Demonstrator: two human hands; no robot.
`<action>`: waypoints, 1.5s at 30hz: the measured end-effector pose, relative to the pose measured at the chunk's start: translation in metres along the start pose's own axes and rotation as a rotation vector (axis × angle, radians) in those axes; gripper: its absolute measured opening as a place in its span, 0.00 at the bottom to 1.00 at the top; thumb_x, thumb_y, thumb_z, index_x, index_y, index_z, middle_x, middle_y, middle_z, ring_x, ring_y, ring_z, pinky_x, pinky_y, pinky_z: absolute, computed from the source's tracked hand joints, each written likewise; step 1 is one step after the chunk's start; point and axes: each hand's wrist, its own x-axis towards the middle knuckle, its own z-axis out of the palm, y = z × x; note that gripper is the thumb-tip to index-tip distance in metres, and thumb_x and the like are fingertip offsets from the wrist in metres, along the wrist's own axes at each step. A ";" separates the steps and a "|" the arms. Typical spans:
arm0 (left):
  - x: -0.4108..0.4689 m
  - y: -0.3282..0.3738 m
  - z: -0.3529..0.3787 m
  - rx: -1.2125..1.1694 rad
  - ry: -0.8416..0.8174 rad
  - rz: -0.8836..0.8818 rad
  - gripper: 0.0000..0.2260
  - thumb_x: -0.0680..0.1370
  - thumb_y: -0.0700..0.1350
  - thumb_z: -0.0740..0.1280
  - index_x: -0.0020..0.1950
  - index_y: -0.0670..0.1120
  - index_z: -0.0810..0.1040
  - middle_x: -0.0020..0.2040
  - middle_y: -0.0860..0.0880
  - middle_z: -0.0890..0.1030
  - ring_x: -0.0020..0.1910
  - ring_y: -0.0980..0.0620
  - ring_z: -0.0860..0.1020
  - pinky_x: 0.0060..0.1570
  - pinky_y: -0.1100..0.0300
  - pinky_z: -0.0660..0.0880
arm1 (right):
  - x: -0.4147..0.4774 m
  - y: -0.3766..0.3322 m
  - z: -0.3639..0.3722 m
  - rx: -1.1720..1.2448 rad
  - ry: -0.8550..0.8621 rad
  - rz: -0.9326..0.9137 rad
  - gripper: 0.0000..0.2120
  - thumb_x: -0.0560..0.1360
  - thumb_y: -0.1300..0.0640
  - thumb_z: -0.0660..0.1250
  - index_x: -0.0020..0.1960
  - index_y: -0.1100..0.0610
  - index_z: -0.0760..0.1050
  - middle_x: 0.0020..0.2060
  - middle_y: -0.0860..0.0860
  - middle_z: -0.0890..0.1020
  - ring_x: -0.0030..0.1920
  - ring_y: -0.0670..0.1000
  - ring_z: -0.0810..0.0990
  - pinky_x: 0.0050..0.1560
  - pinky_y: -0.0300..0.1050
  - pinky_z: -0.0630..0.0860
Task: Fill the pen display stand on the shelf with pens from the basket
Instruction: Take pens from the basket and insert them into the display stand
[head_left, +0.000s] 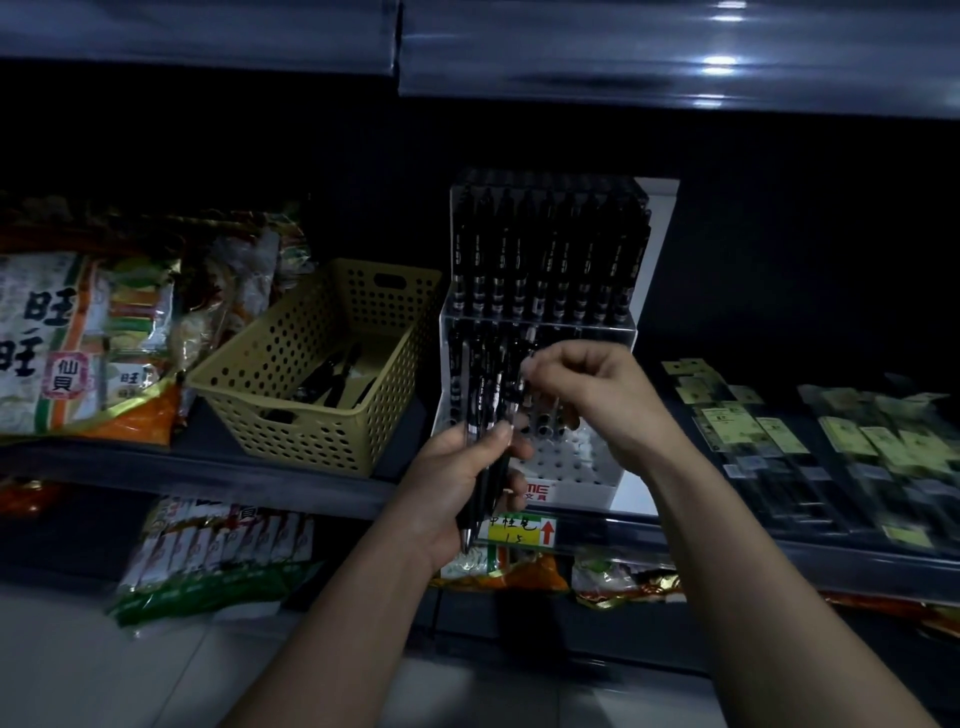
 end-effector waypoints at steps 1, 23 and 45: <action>0.000 0.000 0.001 0.007 0.008 -0.005 0.07 0.79 0.42 0.64 0.52 0.40 0.78 0.35 0.47 0.80 0.28 0.53 0.75 0.27 0.60 0.74 | 0.000 0.000 -0.001 0.006 0.016 0.009 0.07 0.74 0.61 0.69 0.37 0.56 0.79 0.27 0.48 0.77 0.27 0.43 0.74 0.27 0.39 0.68; 0.006 -0.008 0.008 0.071 0.101 -0.092 0.08 0.80 0.44 0.63 0.55 0.43 0.79 0.40 0.47 0.78 0.26 0.55 0.71 0.20 0.65 0.64 | 0.004 0.004 -0.043 -0.209 0.544 -0.094 0.10 0.72 0.57 0.74 0.36 0.56 0.74 0.31 0.58 0.81 0.32 0.55 0.80 0.36 0.52 0.79; 0.009 -0.009 0.007 0.001 0.093 -0.105 0.09 0.79 0.40 0.63 0.58 0.41 0.78 0.32 0.49 0.76 0.23 0.56 0.67 0.19 0.66 0.58 | 0.002 0.035 -0.028 -0.724 0.563 -0.150 0.09 0.72 0.54 0.74 0.39 0.58 0.77 0.31 0.50 0.80 0.33 0.49 0.77 0.33 0.38 0.67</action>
